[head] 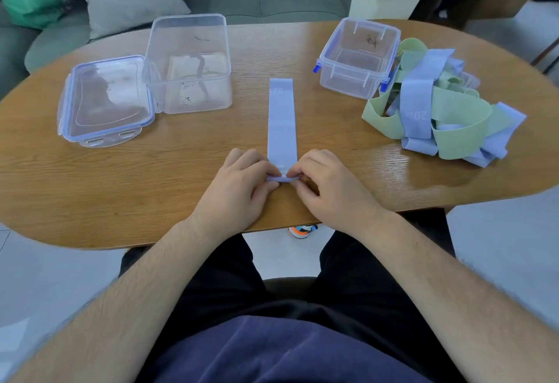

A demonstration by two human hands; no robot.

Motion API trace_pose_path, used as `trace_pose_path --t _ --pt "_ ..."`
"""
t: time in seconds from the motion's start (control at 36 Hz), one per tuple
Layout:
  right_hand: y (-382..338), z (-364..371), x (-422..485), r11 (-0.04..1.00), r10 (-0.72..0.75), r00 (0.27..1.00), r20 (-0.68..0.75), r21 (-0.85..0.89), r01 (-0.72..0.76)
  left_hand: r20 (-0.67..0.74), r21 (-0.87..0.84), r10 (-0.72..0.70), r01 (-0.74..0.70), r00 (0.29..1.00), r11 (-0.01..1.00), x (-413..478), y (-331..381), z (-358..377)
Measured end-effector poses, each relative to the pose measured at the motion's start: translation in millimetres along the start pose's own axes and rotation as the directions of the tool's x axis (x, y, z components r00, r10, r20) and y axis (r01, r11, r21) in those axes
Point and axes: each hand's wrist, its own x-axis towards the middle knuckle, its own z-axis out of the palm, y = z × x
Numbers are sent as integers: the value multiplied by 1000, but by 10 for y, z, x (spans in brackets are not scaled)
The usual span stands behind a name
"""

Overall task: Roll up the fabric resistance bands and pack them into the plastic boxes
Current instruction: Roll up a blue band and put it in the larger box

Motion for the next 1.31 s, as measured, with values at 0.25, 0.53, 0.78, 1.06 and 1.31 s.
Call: trace_pose_path --t 0.25,0.53,0.78,1.06,1.31 --pt "-8 -22 2 999 24 1000 19 42 -25 -19 -1 -19 19 1000 1000 11 61 0" --pt "-24 -27 -24 998 33 999 7 46 -33 -23 9 20 -20 1000 1000 -7 72 1" --pt "3 -66 -48 1000 3 1000 20 9 -3 -16 3 -16 16 1000 1000 -19 69 -7" --pt "17 -39 6 1000 19 1000 -23 2 -19 -32 43 34 -33 999 999 6 61 12" --pt "14 -80 25 999 -26 1000 -4 -29 26 -73 34 9 -7 997 999 34 55 58"
